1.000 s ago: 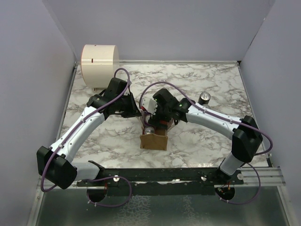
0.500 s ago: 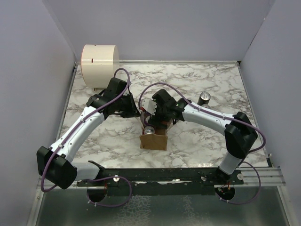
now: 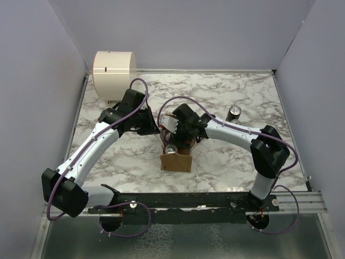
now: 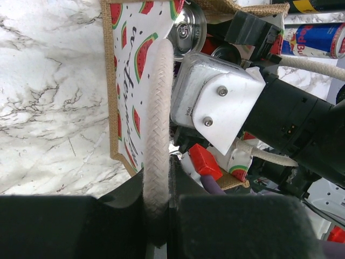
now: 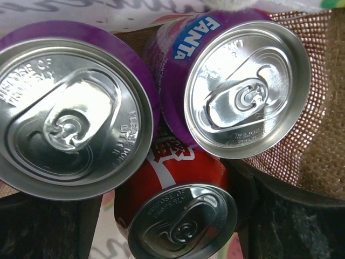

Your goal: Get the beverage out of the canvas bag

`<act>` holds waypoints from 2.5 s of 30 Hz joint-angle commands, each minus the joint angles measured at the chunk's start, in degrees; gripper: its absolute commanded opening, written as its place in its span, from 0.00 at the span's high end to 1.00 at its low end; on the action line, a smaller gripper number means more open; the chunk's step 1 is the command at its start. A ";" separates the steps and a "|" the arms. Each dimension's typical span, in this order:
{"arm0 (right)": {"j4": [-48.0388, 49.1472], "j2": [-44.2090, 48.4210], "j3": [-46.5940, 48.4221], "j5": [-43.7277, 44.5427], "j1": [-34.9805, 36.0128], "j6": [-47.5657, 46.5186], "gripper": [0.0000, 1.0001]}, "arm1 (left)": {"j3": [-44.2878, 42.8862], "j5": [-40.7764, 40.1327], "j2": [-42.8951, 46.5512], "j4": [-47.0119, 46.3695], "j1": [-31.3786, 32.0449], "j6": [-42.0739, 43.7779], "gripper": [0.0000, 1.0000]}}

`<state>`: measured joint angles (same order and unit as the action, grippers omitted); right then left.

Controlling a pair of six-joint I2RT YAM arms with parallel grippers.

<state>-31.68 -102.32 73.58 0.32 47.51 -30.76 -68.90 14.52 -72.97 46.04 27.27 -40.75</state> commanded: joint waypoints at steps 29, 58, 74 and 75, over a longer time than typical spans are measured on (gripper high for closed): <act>-13.04 6.26 11.74 -1.73 -0.44 14.05 0.77 | -1.92 0.90 -0.13 0.11 -0.46 0.23 1.00; -27.02 6.75 35.47 -4.21 -0.40 43.32 0.98 | -0.51 -3.48 1.78 0.09 -0.53 -7.51 1.00; -27.21 27.49 32.48 9.58 -0.41 52.07 0.98 | -1.00 -6.68 1.27 4.93 -0.50 -12.41 1.00; -27.22 29.67 30.26 10.50 -0.41 52.68 0.98 | -1.16 -6.87 1.25 5.09 -0.50 -12.43 1.00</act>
<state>-62.06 -83.37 108.84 4.34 47.13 17.74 -68.51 9.63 -72.01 48.77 27.05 -52.05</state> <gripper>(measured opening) 0.668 0.096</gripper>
